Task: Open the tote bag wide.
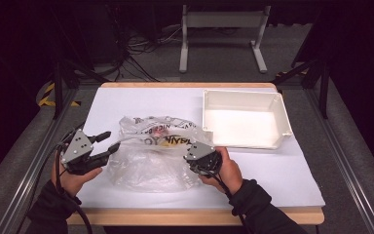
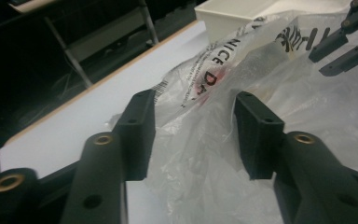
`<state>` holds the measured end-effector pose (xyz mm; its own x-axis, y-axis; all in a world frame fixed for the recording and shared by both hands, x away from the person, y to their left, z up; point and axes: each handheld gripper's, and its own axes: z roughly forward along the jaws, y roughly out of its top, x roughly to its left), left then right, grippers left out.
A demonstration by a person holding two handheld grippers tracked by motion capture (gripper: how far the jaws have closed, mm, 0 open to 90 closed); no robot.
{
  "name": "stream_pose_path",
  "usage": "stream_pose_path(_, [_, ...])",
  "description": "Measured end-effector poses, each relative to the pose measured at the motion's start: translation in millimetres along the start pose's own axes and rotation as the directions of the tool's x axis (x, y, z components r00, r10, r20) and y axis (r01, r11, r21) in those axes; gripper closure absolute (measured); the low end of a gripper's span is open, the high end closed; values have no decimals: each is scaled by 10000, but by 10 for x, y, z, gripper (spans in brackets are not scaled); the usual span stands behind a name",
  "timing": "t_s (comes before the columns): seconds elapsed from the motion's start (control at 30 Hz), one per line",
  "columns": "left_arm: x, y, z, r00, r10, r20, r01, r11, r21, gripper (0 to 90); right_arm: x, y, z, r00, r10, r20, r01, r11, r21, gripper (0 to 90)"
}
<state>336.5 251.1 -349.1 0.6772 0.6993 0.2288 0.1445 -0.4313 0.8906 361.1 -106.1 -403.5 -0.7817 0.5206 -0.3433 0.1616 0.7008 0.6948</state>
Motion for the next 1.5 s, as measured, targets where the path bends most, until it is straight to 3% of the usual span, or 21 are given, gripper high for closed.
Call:
stream_pose_path(0.07, [8, 9, -24, 9999, -135, -51, 134, 9999, -55, 405, -6, 3, -2, 10000, 56, 7, -56, 10000, -45, 718])
stream_pose_path(0.17, [61, 23, -75, 9984, -520, -241, 514, 9984, -233, 355, -29, 8, 1, 9999, 166, -40, -166, 9998, -65, 732])
stream_pose_path(0.2, [96, 22, -79, 9980, -584, -231, 578, 9980, -274, 289, -39, 16, 5, 9999, 155, -67, -156, 9998, -85, 739])
stream_pose_path(0.27, [115, 14, -53, 9963, -864, 19, 864, 9961, -165, 273, -43, 23, 9, 9998, 172, -89, -173, 9998, -81, 747])
stream_pose_path(0.33, [54, 43, -32, 9981, -523, 323, 529, 9984, -178, 270, -52, 42, 31, 9996, 228, -162, -230, 9997, -120, 758])
stream_pose_path(0.43, [-20, 87, -43, 9985, -364, 414, 373, 9990, -234, 269, -55, 59, 56, 9992, 287, -267, -290, 9995, -104, 782])
stream_pose_path(0.57, [-304, 222, -126, 9922, 613, 1086, -562, 9972, -490, 295, -58, 63, 81, 9990, 301, -332, -305, 9995, -99, 822])
stream_pose_path(0.6, [-304, 222, -126, 9922, 613, 1086, -562, 9972, -490, 343, -59, 62, 81, 9989, 332, -342, -337, 9994, -121, 835])
stream_pose_path(0.67, [-464, 245, -132, 9824, 1042, 1549, -977, 9940, -493, 391, -61, 61, 79, 9988, 327, -361, -333, 9994, -134, 838])
stream_pose_path(0.7, [-546, 243, -119, 9740, 1230, 1904, -1159, 9921, -480, 408, -64, 60, 78, 9990, 315, -332, -319, 9994, -133, 839])
stream_pose_path(0.8, [-796, 203, -32, 9366, 2110, 2798, -2186, 9758, -43, 536, -72, 58, 75, 9989, 350, -319, -355, 9992, -163, 847])
stream_pose_path(0.83, [-852, 180, 15, 9195, 2263, 3214, -2438, 9697, 145, 582, -77, 58, 73, 9990, 331, -299, -336, 9993, -169, 852])
stream_pose_path(0.87, [-902, 148, 76, 9110, 2327, 3403, -2642, 9632, 486, 611, -77, 58, 73, 9988, 373, -309, -379, 9991, -189, 855])
stream_pose_path(0.9, [-943, 102, 160, 9077, 2496, 3374, -2989, 9488, 1021, 623, -79, 59, 72, 9988, 397, -290, -403, 9990, -211, 855])
stream_pose_path(0.97, [-933, 10, 276, 9156, 2155, 3395, -2812, 9467, 1574, 642, -84, 59, 74, 9986, 421, -309, -428, 9988, -225, 855])
stream_pose_path(1.03, [-875, -74, 369, 9322, 2060, 2975, -2725, 9406, 2027, 641, -86, 60, 77, 9987, 391, -327, -398, 9990, -211, 857])
stream_pose_path(1.1, [-800, -153, 426, 9459, 1696, 2766, -2369, 9435, 2315, 639, -86, 59, 77, 9987, 385, -349, -392, 9990, -222, 854])
stream_pose_path(1.17, [-732, -213, 465, 9528, 1478, 2651, -2172, 9422, 2551, 637, -93, 58, 67, 9984, 382, -414, -392, 9989, -245, 840])
stream_pose_path(1.33, [-613, -251, 498, 9652, 1161, 2342, -1769, 9497, 2585, 630, -122, 72, -9, 9968, 409, -690, -442, 9979, -472, 733])
stream_pose_path(1.4, [-573, -259, 504, 9702, 880, 2258, -1459, 9561, 2542, 629, -135, 99, -84, 9947, 430, -935, -500, 9961, -728, 696])
stream_pose_path(1.5, [-515, -266, 513, 9722, 587, 2268, -1143, 9638, 2408, 632, -120, 162, -219, 9915, 366, -1247, -521, 9910, -1233, 719])
